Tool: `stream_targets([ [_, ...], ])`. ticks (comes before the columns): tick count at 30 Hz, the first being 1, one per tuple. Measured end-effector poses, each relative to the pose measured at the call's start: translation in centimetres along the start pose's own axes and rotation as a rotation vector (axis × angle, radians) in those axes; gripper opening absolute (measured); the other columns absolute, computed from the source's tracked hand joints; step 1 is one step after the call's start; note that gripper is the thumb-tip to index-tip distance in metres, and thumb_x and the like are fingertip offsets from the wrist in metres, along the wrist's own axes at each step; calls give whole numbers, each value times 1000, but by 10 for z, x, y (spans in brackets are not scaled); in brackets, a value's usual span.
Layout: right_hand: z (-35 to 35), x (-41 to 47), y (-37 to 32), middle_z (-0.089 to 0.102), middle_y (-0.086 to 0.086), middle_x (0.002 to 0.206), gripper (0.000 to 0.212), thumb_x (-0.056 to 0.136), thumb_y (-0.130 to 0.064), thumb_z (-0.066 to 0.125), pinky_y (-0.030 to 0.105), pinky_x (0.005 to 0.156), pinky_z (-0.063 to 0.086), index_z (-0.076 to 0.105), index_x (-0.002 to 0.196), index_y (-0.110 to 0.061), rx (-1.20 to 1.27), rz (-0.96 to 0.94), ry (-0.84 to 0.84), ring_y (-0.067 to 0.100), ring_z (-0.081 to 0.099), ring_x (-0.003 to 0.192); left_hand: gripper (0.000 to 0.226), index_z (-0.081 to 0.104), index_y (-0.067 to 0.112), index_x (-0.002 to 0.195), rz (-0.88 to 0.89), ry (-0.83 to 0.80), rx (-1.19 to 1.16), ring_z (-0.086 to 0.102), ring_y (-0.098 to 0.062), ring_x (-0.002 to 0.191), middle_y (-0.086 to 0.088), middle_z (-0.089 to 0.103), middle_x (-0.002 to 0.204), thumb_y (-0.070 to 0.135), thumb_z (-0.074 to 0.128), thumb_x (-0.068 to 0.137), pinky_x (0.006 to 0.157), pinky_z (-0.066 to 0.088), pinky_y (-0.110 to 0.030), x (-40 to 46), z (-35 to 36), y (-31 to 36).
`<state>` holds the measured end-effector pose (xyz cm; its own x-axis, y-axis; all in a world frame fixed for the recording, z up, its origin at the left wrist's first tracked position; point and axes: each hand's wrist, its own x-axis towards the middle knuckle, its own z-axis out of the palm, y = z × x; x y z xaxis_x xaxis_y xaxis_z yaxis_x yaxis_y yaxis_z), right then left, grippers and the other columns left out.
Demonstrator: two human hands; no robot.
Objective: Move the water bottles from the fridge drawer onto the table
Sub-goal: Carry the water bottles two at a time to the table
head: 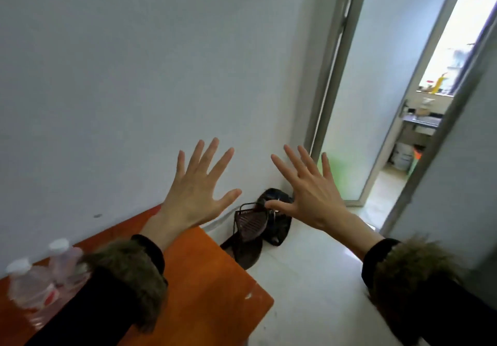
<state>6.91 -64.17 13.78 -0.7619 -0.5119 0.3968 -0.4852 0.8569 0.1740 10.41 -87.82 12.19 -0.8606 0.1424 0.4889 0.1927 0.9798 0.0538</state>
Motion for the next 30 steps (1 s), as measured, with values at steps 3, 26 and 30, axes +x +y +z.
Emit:
stream_targets([
  [3,-19,-71,64,-16,-3,155,98,64,-88,12,57,111,-11,-10,146,-37,-89,131,-9,22,-21,140,82,-20,40,140,135,-34,-20,-25,-21,140,3,-23,154,77,10,73,112,-14,-52,9,16,86],
  [26,-88,-463,387,-27,-4,148,97,57,-90,-5,58,108,-12,-23,137,-37,-392,977,-182,22,-26,138,90,-33,41,129,872,-218,-352,-28,-23,139,1,-23,154,85,-22,51,110,-17,-50,63,129,623],
  [30,-84,-491,445,-22,-5,151,93,63,-84,5,54,107,-15,-17,141,-37,-392,1064,-191,19,-24,137,88,-33,40,129,923,-242,-413,-29,-22,137,2,-23,154,85,-20,54,109,-18,-47,93,154,692],
])
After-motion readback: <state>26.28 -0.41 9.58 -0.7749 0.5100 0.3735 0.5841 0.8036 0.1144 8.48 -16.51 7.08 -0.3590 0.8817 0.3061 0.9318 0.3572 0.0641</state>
